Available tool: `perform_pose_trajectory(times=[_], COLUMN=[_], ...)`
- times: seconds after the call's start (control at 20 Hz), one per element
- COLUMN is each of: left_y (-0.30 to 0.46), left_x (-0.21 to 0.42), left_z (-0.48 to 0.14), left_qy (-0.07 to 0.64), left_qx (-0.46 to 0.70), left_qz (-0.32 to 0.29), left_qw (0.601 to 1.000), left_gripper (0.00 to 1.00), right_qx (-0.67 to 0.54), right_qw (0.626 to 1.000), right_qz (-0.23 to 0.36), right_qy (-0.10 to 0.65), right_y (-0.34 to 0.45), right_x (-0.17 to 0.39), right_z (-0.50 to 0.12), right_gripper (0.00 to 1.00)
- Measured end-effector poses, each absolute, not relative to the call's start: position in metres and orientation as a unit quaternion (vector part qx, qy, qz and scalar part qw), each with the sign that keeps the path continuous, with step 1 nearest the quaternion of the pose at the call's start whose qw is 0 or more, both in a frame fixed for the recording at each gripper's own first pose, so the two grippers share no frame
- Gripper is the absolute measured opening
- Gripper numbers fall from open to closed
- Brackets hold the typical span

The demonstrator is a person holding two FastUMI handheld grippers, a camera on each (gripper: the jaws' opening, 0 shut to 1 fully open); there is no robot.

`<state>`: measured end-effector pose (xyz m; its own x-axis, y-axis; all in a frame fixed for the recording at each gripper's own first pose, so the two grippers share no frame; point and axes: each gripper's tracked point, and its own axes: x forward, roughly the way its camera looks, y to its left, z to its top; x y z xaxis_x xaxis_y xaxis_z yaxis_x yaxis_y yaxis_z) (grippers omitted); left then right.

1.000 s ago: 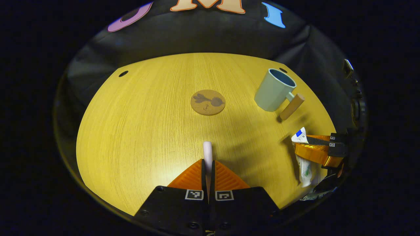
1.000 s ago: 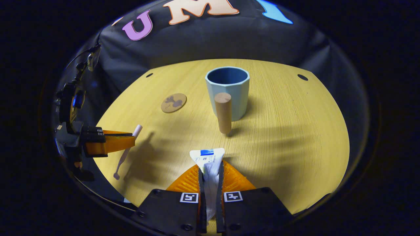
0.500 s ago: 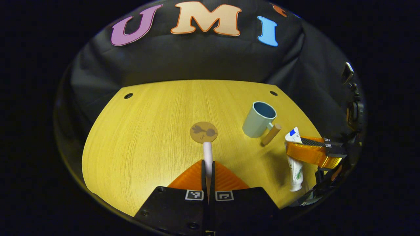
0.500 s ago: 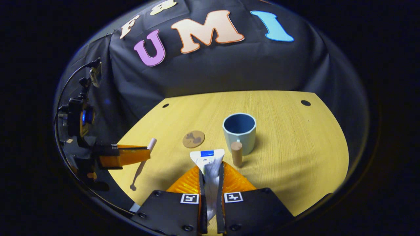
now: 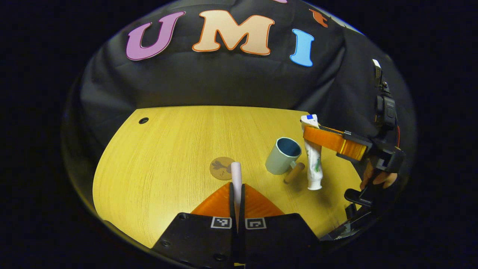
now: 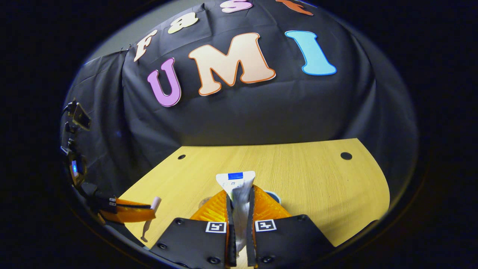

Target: Put the toothbrush and toothpaste on the desktop into the cup, then pick up the cup and place it on the coaster on the desktop.

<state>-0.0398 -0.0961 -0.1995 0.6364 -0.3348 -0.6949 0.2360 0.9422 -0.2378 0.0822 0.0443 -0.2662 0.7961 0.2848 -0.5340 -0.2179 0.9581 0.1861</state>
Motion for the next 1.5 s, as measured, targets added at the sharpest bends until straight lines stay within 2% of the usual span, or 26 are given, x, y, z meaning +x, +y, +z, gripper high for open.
perform_pose_trajectory(times=[0.5,0.9,1.1,1.35,1.45,1.5], left_y=[-0.083,-0.078,-0.084,-0.095,-0.101,-0.104], left_x=[-0.042,-0.039,-0.036,-0.026,-0.019,-0.016], left_z=[-0.183,-0.179,-0.175,-0.171,-0.170,-0.168], left_qy=[0.393,0.392,0.386,0.374,0.367,0.362], left_qx=[-0.066,-0.073,-0.076,-0.083,-0.087,-0.090], left_qz=[-0.125,-0.101,-0.111,-0.132,-0.141,-0.147], left_qw=[0.909,0.911,0.913,0.914,0.915,0.916], left_gripper=[0.00,0.00,0.00,0.00,0.00,0.00], right_qx=[0.054,-0.015,-0.022,-0.005,0.001,0.002], right_qw=[0.974,0.970,0.967,0.963,0.964,0.966], right_qz=[0.067,0.085,0.081,0.082,0.088,0.085], right_qy=[0.210,0.226,0.241,0.258,0.251,0.246], right_y=[0.023,0.031,0.024,0.016,0.012,0.007], right_x=[0.175,0.171,0.156,0.127,0.115,0.109], right_z=[-0.285,-0.325,-0.335,-0.330,-0.319,-0.311], right_gripper=[0.13,0.15,0.18,0.34,0.51,0.70])
